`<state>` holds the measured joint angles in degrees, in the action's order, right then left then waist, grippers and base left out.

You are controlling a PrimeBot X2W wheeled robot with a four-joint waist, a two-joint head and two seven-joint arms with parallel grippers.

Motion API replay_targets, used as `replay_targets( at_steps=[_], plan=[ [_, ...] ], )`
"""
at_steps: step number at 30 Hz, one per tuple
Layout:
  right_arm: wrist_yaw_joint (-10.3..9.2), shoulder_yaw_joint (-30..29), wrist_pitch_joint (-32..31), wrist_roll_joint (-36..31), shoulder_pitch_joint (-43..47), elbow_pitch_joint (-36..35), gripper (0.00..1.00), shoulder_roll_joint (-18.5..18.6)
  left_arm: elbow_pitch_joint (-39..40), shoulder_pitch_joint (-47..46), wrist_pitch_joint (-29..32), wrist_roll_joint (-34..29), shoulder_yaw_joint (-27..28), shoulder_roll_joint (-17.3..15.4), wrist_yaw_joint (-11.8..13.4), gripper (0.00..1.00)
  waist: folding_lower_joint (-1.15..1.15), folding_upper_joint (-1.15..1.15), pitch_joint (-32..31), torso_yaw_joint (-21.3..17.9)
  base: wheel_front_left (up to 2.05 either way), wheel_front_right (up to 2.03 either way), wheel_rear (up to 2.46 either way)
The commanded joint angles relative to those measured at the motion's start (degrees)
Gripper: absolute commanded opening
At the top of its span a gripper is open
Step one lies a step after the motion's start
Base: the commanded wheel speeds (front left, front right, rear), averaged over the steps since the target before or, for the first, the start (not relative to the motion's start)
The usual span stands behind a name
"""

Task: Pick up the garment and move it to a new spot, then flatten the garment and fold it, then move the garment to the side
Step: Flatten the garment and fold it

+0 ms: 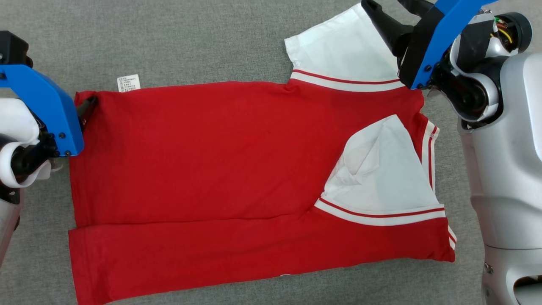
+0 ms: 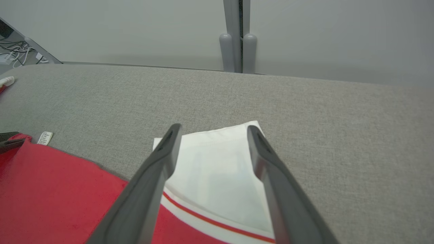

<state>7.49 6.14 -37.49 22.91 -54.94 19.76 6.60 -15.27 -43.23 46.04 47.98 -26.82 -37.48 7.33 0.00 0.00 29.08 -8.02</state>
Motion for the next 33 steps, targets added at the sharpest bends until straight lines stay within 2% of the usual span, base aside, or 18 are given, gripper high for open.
replay_targets(
  at_steps=[1, 2, 3, 4, 5, 10, 18, 22, 27, 28, 29, 30, 33],
  plan=[
    [0.0, 0.2, 0.5, 0.4, -1.1, 0.7, 1.0, 0.1, -0.9, -0.4, 0.1, -0.6, -0.8, 0.3, 0.4, 1.0, 0.0, 0.0, 0.4, 0.0, 0.0, 0.0, 0.0],
    [0.0, 0.4, 0.7, 0.4, -1.3, 1.1, 1.0, 0.3, -1.1, -0.5, 0.1, -0.8, -1.0, 0.4, 0.5, 0.92, 0.0, 0.0, 0.5, 0.1, 0.0, 0.0, 0.0],
    [0.0, 0.5, 0.8, 0.5, -1.6, 1.3, 1.0, 0.4, -1.2, -0.8, -0.2, -1.2, -1.2, 0.4, 0.6, 0.73, 0.0, 0.0, 0.7, 0.1, 0.0, 0.0, 0.0],
    [0.01, 0.5, 0.8, 0.6, -1.7, 1.6, 1.0, 0.5, -1.2, -1.0, -0.5, -1.7, -1.4, 0.3, 0.4, 0.44, 0.0, 0.0, 0.8, 0.2, 0.0, 0.0, 0.0],
    [0.01, 0.5, 0.7, 0.6, -1.8, 2.0, 1.0, 0.8, -1.3, -1.0, -0.3, -1.9, -1.7, 0.3, 0.2, 0.0, 0.0, 0.0, 0.9, 0.4, 0.0, 0.0, 0.0],
    [0.01, -0.9, -0.5, -1.9, -3.4, 4.7, 1.0, 2.1, 0.0, -1.6, -1.0, -0.6, -1.9, 2.0, -1.5, 0.0, 0.0, 0.0, 1.5, 2.2, 0.0, 0.0, 0.0],
    [0.01, -8.3, -0.2, -11.6, -7.5, 13.3, 1.0, 4.6, 2.6, -3.8, -4.9, 1.3, -3.2, 8.1, -5.8, 0.0, 0.0, 0.0, 4.2, 8.8, 0.0, 0.0, 0.0],
    [0.01, -9.5, -1.6, -15.0, -7.7, 17.0, 1.0, 5.2, 2.0, -4.9, -7.5, 1.6, -3.6, 10.7, -7.2, 0.0, 0.0, 0.0, 4.9, 11.4, 0.0, 0.0, 0.0],
    [0.0, -10.1, -2.1, -18.9, -7.5, 19.7, 1.0, 5.8, 0.3, -5.9, -9.2, 1.5, -4.3, 12.5, -8.4, 0.0, 0.0, 0.0, 5.1, 12.7, 0.0, 0.0, 0.0],
    [0.0, -10.2, -2.3, -19.4, -7.3, 20.2, 0.83, 5.8, -0.1, -6.0, -9.4, 1.5, -4.4, 12.7, -8.6, 0.0, 0.0, 0.0, 5.1, 12.8, 0.0, 0.0, 0.0],
    [0.01, -10.2, -2.4, -19.5, -7.3, 20.6, 0.48, 5.8, -0.4, -6.2, -9.7, 1.5, -4.4, 12.9, -8.8, 0.0, 0.0, 0.0, 5.0, 12.8, 0.0, 0.0, 0.0],
    [0.0, -10.0, -2.0, -19.5, -7.5, 20.7, 0.02, 5.9, -0.8, -6.2, -9.9, 1.4, -4.4, 13.0, -8.8, 0.0, 0.0, 0.0, 5.0, 12.7, 0.0, 0.0, 0.0],
    [0.0, -9.4, -0.3, -19.2, -8.1, 20.6, 0.0, 6.0, -1.8, -6.1, -11.6, 1.3, -3.6, 12.9, -8.6, 0.0, 0.0, 0.0, 4.7, 12.1, 0.0, 0.0, 0.0]
  ],
)
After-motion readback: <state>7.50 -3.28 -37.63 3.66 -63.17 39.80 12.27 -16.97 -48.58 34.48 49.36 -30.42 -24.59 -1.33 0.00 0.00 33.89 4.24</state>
